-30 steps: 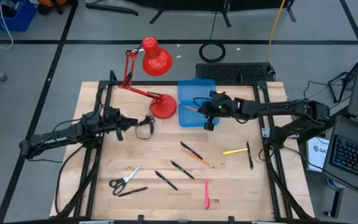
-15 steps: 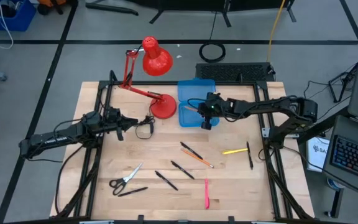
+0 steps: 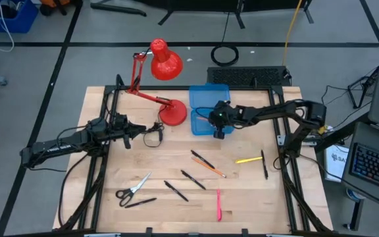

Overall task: Pick & place school supplies into a supply box
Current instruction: Put the orange pencil into the blue supply box, then put the yellow pen into the blue supply box

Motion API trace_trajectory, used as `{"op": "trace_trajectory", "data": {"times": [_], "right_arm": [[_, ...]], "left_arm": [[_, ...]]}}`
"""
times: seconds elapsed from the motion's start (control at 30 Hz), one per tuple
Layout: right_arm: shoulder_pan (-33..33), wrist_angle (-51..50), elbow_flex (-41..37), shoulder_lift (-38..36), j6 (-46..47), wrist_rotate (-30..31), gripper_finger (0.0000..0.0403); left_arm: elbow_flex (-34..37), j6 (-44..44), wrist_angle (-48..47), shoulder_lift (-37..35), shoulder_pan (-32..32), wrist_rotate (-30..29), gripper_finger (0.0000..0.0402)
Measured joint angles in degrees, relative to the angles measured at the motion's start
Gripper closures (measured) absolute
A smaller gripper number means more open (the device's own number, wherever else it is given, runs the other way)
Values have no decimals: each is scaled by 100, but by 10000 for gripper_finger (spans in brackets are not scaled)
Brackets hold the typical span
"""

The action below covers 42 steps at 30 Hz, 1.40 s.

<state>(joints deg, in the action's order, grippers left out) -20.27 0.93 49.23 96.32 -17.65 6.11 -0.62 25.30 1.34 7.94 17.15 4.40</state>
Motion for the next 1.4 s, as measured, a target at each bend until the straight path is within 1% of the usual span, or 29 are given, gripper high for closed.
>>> {"op": "trace_trajectory", "data": {"times": [0.17, 0.43, 0.6, 0.77, 0.93, 1.17, 1.27, 1.4], "right_arm": [[-2, 19, 0, 38, -54, -25, 391], [0, 93, 0, 38, -156, -32, 339], [0, 146, 0, 36, -192, -11, 314], [12, 538, 0, -17, -259, 2, 302], [126, 852, 0, -113, -275, 9, 303], [554, 784, 0, -559, 54, 11, 305], [874, 712, 0, -791, 242, 46, 306], [1424, 485, 52, -993, 677, 322, 307]], "left_arm": [[0, -103, 1, 5, 2, -1, 371], [2, -110, 4, 5, 2, -2, 371], [2, -79, 9, 5, 2, 0, 371], [7, -114, 64, 5, 1, -19, 371], [7, -145, 139, 5, 2, -26, 371], [7, -280, 77, 5, 0, 0, 371], [7, -364, 62, 5, 0, 0, 371], [7, -383, 19, 8, 1, -9, 371]]}}
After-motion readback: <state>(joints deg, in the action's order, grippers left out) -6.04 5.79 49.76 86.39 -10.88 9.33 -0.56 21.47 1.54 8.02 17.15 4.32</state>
